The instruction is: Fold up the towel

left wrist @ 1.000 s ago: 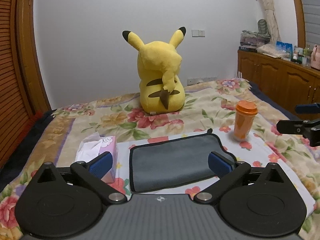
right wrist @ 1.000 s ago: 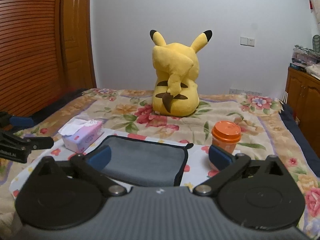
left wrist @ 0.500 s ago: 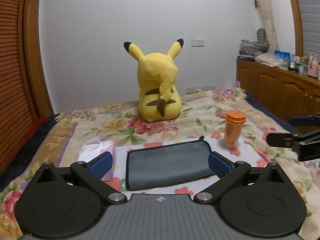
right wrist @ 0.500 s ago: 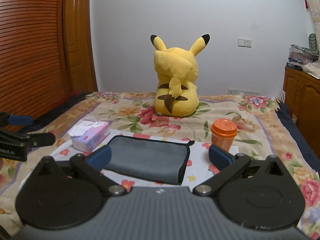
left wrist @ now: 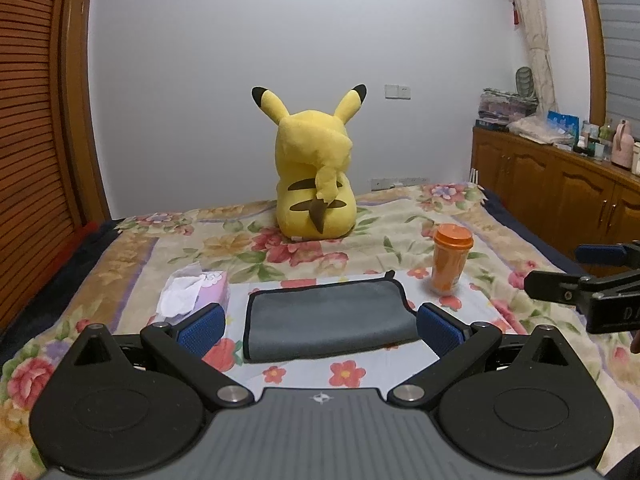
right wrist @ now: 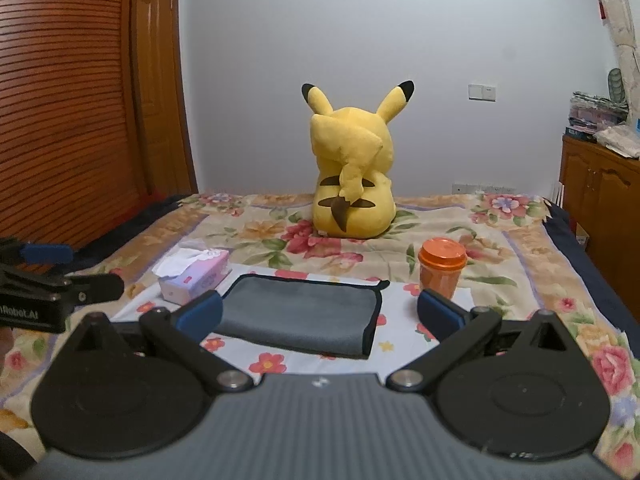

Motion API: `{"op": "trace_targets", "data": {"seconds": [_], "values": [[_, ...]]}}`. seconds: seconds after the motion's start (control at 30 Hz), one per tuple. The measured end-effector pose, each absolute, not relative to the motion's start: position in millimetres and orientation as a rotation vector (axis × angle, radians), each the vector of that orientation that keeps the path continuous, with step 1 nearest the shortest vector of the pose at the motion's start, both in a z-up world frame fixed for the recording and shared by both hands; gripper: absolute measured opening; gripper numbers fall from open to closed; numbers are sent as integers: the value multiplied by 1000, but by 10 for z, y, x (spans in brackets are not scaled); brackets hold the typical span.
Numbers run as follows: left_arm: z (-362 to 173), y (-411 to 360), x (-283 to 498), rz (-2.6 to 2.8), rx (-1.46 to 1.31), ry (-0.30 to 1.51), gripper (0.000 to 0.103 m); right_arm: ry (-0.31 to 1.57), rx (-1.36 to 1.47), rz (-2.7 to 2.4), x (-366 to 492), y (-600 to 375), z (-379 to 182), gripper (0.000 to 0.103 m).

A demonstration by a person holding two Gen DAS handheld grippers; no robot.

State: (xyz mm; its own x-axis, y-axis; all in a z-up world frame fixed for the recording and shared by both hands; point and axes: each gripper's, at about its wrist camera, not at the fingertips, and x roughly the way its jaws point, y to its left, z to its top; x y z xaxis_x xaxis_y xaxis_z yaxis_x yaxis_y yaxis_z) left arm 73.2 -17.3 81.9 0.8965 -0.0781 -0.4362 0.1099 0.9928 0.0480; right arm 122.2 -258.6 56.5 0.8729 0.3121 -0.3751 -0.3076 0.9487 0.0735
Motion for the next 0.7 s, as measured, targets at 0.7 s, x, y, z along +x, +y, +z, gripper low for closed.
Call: {"op": "trace_targets", "data": {"seconds": [0.7], "values": [[270, -58, 420, -72, 32, 539, 103, 441, 3, 320, 853, -2483, 258, 103]]}}
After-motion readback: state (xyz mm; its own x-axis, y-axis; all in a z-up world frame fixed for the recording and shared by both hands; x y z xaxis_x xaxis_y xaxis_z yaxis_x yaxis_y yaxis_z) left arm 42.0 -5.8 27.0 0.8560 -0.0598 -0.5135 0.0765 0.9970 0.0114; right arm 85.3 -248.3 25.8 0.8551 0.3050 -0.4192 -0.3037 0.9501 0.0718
